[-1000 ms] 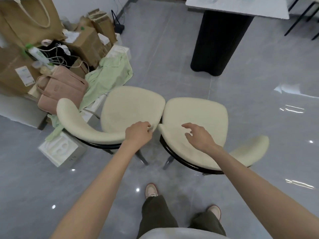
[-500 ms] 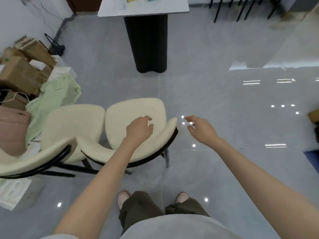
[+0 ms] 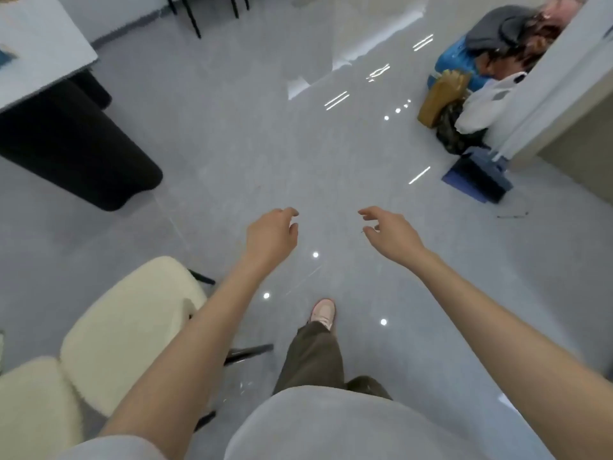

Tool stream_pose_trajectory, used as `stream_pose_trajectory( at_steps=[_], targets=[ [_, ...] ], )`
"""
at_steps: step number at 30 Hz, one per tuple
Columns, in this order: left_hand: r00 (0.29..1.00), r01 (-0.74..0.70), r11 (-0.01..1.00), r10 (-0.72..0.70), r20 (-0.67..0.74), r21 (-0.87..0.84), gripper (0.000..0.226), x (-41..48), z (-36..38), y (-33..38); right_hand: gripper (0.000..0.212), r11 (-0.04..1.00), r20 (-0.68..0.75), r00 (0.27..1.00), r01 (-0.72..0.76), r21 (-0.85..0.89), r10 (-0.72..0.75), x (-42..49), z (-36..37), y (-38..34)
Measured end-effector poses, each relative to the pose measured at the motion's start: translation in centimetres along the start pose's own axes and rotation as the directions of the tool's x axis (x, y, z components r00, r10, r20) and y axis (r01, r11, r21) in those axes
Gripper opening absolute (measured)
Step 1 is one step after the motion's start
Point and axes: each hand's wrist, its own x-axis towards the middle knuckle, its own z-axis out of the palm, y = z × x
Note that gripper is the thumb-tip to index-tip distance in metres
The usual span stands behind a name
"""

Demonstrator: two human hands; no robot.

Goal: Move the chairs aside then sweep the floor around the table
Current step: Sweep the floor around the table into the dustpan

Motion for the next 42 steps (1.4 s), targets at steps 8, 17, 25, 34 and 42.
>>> stream_pose_trajectory(
  at_steps=[8,17,25,34,42],
  targets=[
    [0.94,-0.315,0.947,0.301,0.162,0.067,0.037,13.3,2.6,13.1,0.043,0.953,-0.128,0.948,-0.277,0.123,0.292,4.9,-7.4,11.6],
    [0.805,-0.524,0.852,0.488,0.337,0.017,0.037,28.5,4.6,30.4,0.044,0.827,-0.191,0.813,-0.5,0.258,0.551,11.8,-19.6,21.9],
    [0.692,-0.665,0.747,0.618,0.374,-0.003,0.037,39.3,7.1,47.4,0.044,0.758,-0.314,0.701,-0.514,0.401,0.641,18.1,-30.5,33.2],
    [0.693,-0.675,0.737,0.627,0.357,0.015,0.039,50.3,12.0,66.3,0.041,0.729,-0.297,0.696,-0.474,0.494,0.654,27.8,-42.4,48.0],
    [0.715,-0.653,0.757,0.614,0.334,0.007,0.037,57.8,14.0,77.6,0.044,0.727,-0.293,0.697,-0.473,0.498,0.654,36.4,-52.8,56.4]
  ],
)
